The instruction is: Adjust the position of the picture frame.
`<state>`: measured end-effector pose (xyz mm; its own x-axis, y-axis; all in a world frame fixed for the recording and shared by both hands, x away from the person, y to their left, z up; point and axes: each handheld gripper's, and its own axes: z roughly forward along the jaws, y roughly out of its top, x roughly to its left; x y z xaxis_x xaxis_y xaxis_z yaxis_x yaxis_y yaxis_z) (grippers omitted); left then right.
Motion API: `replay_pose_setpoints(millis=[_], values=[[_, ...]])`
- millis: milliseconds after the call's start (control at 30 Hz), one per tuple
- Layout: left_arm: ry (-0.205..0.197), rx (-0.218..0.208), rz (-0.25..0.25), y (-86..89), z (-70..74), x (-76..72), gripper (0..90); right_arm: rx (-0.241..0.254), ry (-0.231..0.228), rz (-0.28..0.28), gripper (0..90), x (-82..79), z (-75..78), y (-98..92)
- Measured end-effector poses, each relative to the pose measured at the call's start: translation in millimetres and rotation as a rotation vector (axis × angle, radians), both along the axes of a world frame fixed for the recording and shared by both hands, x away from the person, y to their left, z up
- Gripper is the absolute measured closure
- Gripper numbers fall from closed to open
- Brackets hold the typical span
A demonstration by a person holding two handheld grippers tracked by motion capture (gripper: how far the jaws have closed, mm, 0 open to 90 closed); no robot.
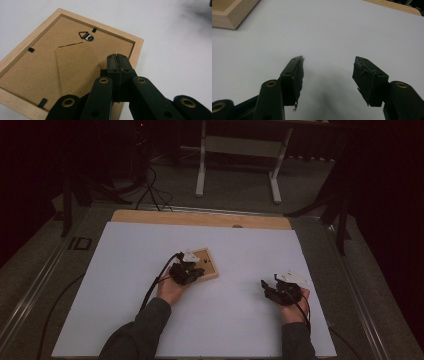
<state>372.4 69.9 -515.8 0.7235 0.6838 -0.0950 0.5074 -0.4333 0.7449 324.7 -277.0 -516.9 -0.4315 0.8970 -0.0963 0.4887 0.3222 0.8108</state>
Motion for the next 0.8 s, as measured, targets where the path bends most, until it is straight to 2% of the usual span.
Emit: replay_pose_setpoints(millis=[300, 800], values=[[0.002, -0.022, -0.028, 1.8, -1.6, -9.1, 89.9, -0.002, 0.001, 0.000, 41.0, -0.1, -0.1, 0.3], [0.017, -0.021, -0.101, 12.9, -1.0, -20.7, 89.9, -0.001, -0.001, 0.001, 41.1, -0.6, 0.3, 0.2]])
